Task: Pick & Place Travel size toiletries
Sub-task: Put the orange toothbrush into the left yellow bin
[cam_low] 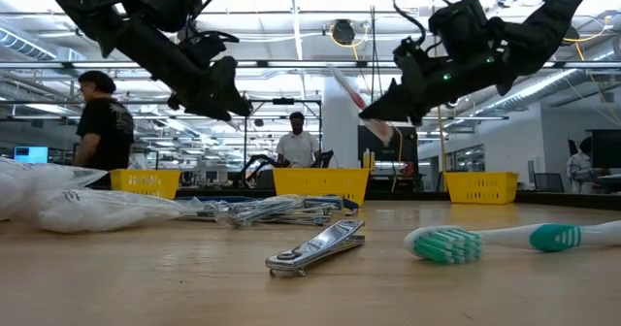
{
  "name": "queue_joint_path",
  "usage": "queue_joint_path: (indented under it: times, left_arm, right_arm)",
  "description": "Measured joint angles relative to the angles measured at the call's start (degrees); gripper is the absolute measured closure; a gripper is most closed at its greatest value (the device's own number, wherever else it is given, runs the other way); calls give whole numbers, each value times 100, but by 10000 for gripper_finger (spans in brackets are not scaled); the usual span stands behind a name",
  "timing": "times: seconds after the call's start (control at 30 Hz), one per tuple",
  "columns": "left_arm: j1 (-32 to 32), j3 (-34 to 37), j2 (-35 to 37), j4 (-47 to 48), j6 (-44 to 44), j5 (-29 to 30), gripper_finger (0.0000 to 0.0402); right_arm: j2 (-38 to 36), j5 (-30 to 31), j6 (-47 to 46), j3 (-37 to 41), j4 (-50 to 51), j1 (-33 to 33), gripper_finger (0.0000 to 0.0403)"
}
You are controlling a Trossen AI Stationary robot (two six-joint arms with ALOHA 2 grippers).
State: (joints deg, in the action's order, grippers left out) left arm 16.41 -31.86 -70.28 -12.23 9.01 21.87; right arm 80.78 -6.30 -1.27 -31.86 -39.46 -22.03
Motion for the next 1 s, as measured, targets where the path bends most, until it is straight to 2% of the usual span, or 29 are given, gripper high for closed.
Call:
queue_joint_path:
  times: [0.1,0.2,0.37,0.53,0.73,0.83,1.0]
  left_arm:
    - [103,0,-2,-23,11,-13,94]
    - [149,2,-2,-238,134,-334,94]
    - [98,4,-84,-1187,-280,-1499,94]
    - [-48,3,-351,-2468,-566,-2430,94]
    - [-221,-59,-1066,-3702,-585,-2898,94]
    - [-308,-303,-1522,-3922,-585,-3100,94]
    - [-444,-763,-1946,-3899,-623,-3540,94]
  right_arm:
    - [212,-232,9,0,-506,33,392]
    - [418,-404,23,0,-1066,75,392]
    - [692,-632,22,-20,-1761,178,392]
    - [724,-597,23,-26,-2187,414,392]
    - [722,-586,27,-27,-2587,840,392]
    - [722,-519,41,-28,-2623,1008,392]
    - [722,-35,103,-42,-2672,1160,392]
